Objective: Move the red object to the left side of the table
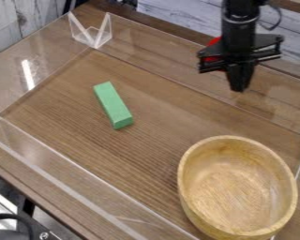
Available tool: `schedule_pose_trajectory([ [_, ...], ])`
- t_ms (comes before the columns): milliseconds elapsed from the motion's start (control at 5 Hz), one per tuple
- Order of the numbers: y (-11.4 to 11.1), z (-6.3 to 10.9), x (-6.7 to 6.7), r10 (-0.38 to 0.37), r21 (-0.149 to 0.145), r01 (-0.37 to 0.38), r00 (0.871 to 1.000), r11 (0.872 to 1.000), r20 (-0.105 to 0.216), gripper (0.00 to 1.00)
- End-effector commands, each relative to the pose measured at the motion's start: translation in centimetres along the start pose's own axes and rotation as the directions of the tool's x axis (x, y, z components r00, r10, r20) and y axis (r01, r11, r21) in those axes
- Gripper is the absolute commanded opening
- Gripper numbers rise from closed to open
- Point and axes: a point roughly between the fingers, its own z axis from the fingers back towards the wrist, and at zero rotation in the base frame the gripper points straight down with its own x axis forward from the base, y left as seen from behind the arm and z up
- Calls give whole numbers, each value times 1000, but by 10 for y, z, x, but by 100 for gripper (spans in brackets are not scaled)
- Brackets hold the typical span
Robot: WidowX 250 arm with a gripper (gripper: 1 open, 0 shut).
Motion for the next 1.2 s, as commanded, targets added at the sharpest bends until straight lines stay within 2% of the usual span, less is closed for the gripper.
schedule_pose_trajectory([
  [0,16,23,27,120,-47,-116,988,992,92,0],
  [200,37,22,41,209,-28,-207,971,978,120,0],
  [600,58,26,51,331,-6,-335,929,942,166,0],
  [1000,82,22,50,369,13,-378,910,926,191,0],
])
